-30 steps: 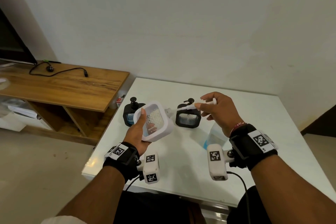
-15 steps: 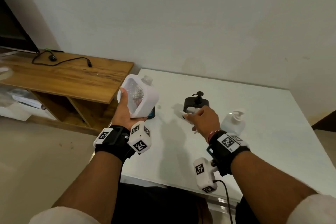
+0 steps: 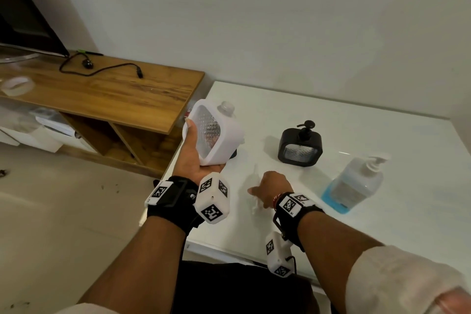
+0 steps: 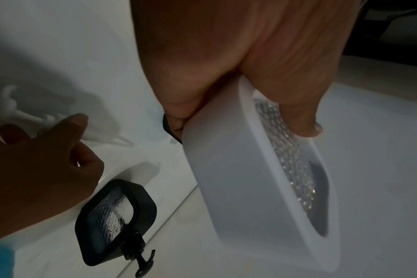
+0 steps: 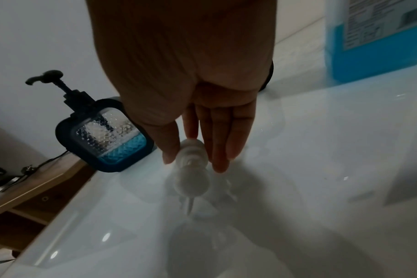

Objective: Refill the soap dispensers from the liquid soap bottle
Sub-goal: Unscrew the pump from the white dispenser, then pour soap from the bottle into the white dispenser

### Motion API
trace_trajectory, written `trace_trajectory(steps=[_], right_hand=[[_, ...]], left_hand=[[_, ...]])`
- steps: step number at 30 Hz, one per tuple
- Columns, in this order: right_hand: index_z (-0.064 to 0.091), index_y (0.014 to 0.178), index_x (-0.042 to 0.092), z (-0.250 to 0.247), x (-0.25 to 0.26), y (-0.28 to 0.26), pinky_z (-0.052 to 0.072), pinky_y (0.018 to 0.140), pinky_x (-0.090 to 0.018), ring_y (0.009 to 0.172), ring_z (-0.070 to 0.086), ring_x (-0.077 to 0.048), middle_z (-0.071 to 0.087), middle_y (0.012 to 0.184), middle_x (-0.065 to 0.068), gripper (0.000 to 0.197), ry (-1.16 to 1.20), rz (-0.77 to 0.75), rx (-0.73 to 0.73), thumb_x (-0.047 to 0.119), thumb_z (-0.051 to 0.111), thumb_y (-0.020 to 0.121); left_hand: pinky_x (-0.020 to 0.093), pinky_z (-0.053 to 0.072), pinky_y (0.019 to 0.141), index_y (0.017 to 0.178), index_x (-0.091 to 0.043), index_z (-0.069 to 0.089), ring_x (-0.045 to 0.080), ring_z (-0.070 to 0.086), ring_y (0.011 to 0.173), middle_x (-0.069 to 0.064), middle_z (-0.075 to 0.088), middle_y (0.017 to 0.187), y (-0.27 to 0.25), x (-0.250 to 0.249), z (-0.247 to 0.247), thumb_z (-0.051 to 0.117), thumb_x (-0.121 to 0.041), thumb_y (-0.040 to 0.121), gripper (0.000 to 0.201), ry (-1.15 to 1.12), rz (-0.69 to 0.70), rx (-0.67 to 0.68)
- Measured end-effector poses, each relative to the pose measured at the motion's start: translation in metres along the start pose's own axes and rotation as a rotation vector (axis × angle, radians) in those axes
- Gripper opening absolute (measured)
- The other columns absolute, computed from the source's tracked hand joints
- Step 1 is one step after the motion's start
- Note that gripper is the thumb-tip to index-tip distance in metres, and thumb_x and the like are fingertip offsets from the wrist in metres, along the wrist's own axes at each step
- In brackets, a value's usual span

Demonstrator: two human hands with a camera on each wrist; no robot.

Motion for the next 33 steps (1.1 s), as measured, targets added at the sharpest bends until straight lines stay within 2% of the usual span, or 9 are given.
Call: trace_trajectory(steps=[7, 11, 16, 18, 21, 25, 28, 30, 33], right_hand=[[0.060, 0.090, 0.010, 0.002, 0.000, 0.003, 0.058, 0.066, -0.031, 0.074, 0.069, -0.027, 0.069, 0.093, -0.011, 0.040, -0.005, -0.009, 0.032, 0.047, 0.073, 0.079], [0.060, 0.081, 0.012, -0.020, 0.003, -0.007, 0.056, 0.081, -0.033, 0.083, 0.066, -0.026, 0.071, 0.100, -0.014, 0.033, -0.033, -0.053, -0.029, 0.043, 0.071, 0.082], [0.054, 0.070, 0.017, -0.070, 0.015, -0.040, 0.058, 0.079, -0.042, 0.082, 0.070, -0.029, 0.069, 0.085, -0.010, 0.025, 0.302, -0.185, -0.182, 0.028, 0.074, 0.082], [0.058, 0.074, 0.016, -0.095, 0.015, -0.059, 0.058, 0.072, -0.036, 0.075, 0.070, -0.026, 0.067, 0.077, -0.005, 0.020, 0.436, -0.239, -0.249, 0.026, 0.073, 0.084], [0.065, 0.085, 0.013, -0.140, 0.005, -0.092, 0.046, 0.064, -0.014, 0.073, 0.062, -0.013, 0.065, 0.079, 0.004, 0.012, 0.403, -0.325, -0.487, 0.024, 0.069, 0.086], [0.063, 0.101, 0.019, -0.179, -0.024, -0.119, 0.040, 0.082, -0.024, 0.098, 0.056, -0.016, 0.061, 0.105, 0.006, 0.012, 0.230, -0.379, -0.793, 0.023, 0.064, 0.089], [0.063, 0.104, 0.017, -0.195, -0.045, -0.123, 0.037, 0.085, -0.027, 0.109, 0.053, -0.022, 0.059, 0.109, 0.002, 0.016, 0.218, -0.293, -0.898, 0.024, 0.062, 0.090], [0.062, 0.108, 0.017, -0.205, -0.064, -0.118, 0.041, 0.091, -0.034, 0.114, 0.052, -0.026, 0.058, 0.117, -0.005, 0.022, 0.203, -0.147, -0.845, 0.030, 0.062, 0.090], [0.061, 0.118, 0.021, -0.208, -0.086, -0.106, 0.045, 0.098, -0.040, 0.116, 0.054, -0.028, 0.050, 0.130, -0.008, 0.044, 0.263, 0.026, -0.544, 0.047, 0.070, 0.083]], left_hand=[[0.037, 0.058, 0.045, 0.104, -0.016, 0.063, 0.029, 0.076, 0.063, 0.014, 0.077, 0.079, -0.003, 0.008, 0.003, 0.050, -0.062, 0.098, 0.048, -0.003, -0.064, 0.003], [0.036, 0.060, 0.049, 0.107, -0.017, 0.062, 0.028, 0.076, 0.065, 0.013, 0.077, 0.079, -0.002, 0.006, 0.000, 0.050, -0.061, 0.098, 0.047, 0.001, -0.021, -0.016], [0.039, 0.061, 0.049, 0.107, -0.017, 0.062, 0.028, 0.076, 0.066, 0.014, 0.078, 0.081, -0.009, 0.011, 0.006, 0.050, -0.061, 0.098, 0.047, 0.022, -0.019, 0.039], [0.042, 0.063, 0.055, 0.112, -0.018, 0.064, 0.031, 0.077, 0.074, 0.016, 0.078, 0.093, -0.009, 0.015, 0.007, 0.052, -0.064, 0.096, 0.050, 0.042, -0.033, 0.074], [0.046, 0.065, 0.067, 0.126, -0.022, 0.063, 0.032, 0.077, 0.091, 0.014, 0.077, 0.110, -0.012, 0.024, 0.013, 0.059, -0.064, 0.091, 0.055, 0.093, -0.030, 0.052], [0.055, 0.062, 0.081, 0.140, -0.022, 0.058, 0.037, 0.068, 0.118, 0.015, 0.068, 0.134, -0.019, 0.038, 0.023, 0.076, -0.061, 0.073, 0.080, 0.114, -0.071, 0.012], [0.052, 0.059, 0.092, 0.131, -0.018, 0.063, 0.035, 0.063, 0.126, 0.016, 0.065, 0.137, -0.016, 0.048, 0.023, 0.069, -0.060, 0.081, 0.065, 0.100, -0.099, 0.026], [0.053, 0.052, 0.104, 0.120, -0.019, 0.065, 0.035, 0.061, 0.127, 0.016, 0.067, 0.132, -0.017, 0.056, 0.024, 0.064, -0.059, 0.089, 0.051, 0.122, -0.114, 0.028], [0.055, 0.043, 0.113, 0.113, -0.018, 0.065, 0.035, 0.062, 0.124, 0.015, 0.073, 0.114, -0.019, 0.064, 0.025, 0.061, -0.057, 0.093, 0.043, 0.146, -0.127, 0.018]])
Point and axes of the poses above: each hand's wrist, its own y-axis towards the middle knuckle, its own z-axis out of the palm, x = y × z, the point moved 4 cm from there along y, towards the middle knuckle
